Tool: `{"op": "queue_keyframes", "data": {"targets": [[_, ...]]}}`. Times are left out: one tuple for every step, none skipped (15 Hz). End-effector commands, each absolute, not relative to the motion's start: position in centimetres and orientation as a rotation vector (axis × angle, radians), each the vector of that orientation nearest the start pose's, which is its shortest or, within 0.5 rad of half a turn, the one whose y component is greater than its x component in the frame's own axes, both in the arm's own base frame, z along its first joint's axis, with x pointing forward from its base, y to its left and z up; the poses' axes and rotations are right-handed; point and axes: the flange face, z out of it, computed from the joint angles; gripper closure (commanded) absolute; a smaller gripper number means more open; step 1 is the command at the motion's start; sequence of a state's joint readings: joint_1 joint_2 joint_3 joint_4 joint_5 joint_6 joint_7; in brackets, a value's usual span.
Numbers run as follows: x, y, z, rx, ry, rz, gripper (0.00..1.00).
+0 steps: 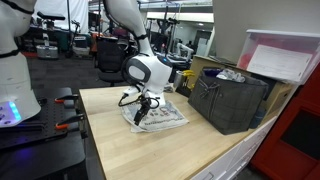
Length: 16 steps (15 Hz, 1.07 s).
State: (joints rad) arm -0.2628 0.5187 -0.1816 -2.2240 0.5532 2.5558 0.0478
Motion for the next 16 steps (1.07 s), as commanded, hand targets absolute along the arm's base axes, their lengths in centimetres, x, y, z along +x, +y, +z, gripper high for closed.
{"op": "queue_keyframes", "data": {"targets": [[47.2, -23.1, 12.6, -2.633, 1.39, 0.151, 0.0], [47.4, -22.8, 12.3, -2.64, 1.391, 0.155, 0.0], [47.6, -22.6, 12.2, -2.644, 1.395, 0.156, 0.0], [47.9, -22.4, 12.0, -2.651, 1.394, 0.157, 0.0], [48.1, -22.2, 11.7, -2.655, 1.395, 0.16, 0.0], [48.2, -22.1, 11.5, -2.664, 1.398, 0.161, 0.0], [48.4, -22.1, 11.4, -2.672, 1.399, 0.16, 0.03], [48.4, -22.1, 11.2, -2.685, 1.403, 0.158, 0.17], [48.4, -22.2, 11.1, -2.694, 1.406, 0.158, 0.28], [48.3, -22.4, 10.9, -2.702, 1.413, 0.159, 0.32], [48.2, -22.5, 10.7, -2.709, 1.416, 0.16, 0.38], [48.1, -22.8, 10.6, -2.71, 1.428, 0.159, 0.45], [48.0, -22.9, 10.6, -2.713, 1.43, 0.161, 0.55], [47.9, -23.1, 10.8, -2.711, 1.434, 0.159, 0.62], [47.9, -23.1, 11.0, -2.708, 1.439, 0.153, 0.69], [48.0, -23.1, 11.2, -2.702, 1.444, 0.152, 0.76]]}}
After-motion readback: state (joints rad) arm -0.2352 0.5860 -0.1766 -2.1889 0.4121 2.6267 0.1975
